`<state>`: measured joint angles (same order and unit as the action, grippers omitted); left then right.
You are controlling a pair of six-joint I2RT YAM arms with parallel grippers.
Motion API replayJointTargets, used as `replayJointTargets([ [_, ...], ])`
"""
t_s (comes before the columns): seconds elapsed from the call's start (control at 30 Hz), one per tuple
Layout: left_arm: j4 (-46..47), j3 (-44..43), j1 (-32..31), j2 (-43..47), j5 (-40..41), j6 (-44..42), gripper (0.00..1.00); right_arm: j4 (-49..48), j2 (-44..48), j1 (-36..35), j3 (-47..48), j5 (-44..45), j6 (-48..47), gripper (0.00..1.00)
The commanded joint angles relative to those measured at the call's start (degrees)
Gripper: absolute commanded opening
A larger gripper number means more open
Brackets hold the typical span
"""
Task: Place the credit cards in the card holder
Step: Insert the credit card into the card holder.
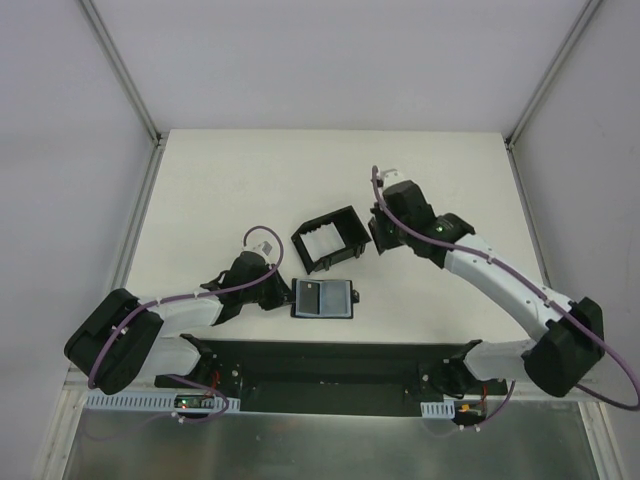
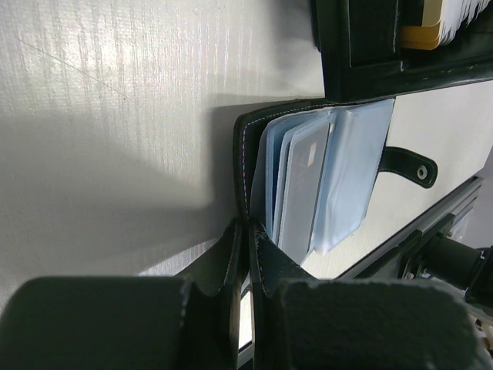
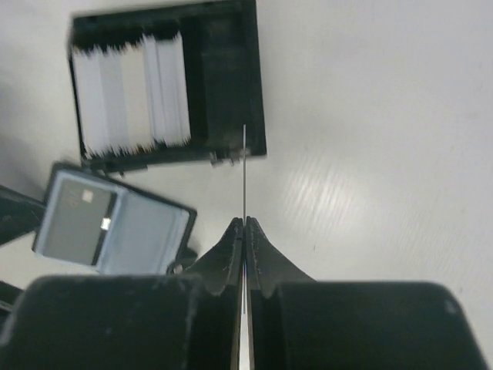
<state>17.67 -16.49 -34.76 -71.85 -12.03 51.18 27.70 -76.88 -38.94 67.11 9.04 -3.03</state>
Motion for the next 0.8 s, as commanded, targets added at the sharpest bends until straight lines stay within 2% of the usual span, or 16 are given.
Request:
replayJointTargets([
  [0.0,-7.39,1.55,0.49,-1.36,1.66,-3.28,0.00,1.40,5.68,-1.05,-10.83,2.30,8.73,0.00],
  [0.3,-7.39,1.90,0.49,-0.83,1.48,-3.54,0.00,-10.47,1.92,-2.11,-23.69,0.01,13.40,0.00],
  [0.43,-7.39,2.25,0.49,-0.57,1.48,-3.19,0.00,-11.27,-0.28,-2.90,-24.13,1.07,13.40,0.01],
  [0.67,-7.48,1.90,0.49,-1.09,1.49,-3.45,0.00,-11.53,-2.48,-3.07,-25.01,2.03,13.40,0.11],
  [0.77,-7.39,1.64,0.49,-1.45,1.31,-3.45,0.00,-11.79,-3.53,-3.07,-24.75,1.60,13.40,0.11],
])
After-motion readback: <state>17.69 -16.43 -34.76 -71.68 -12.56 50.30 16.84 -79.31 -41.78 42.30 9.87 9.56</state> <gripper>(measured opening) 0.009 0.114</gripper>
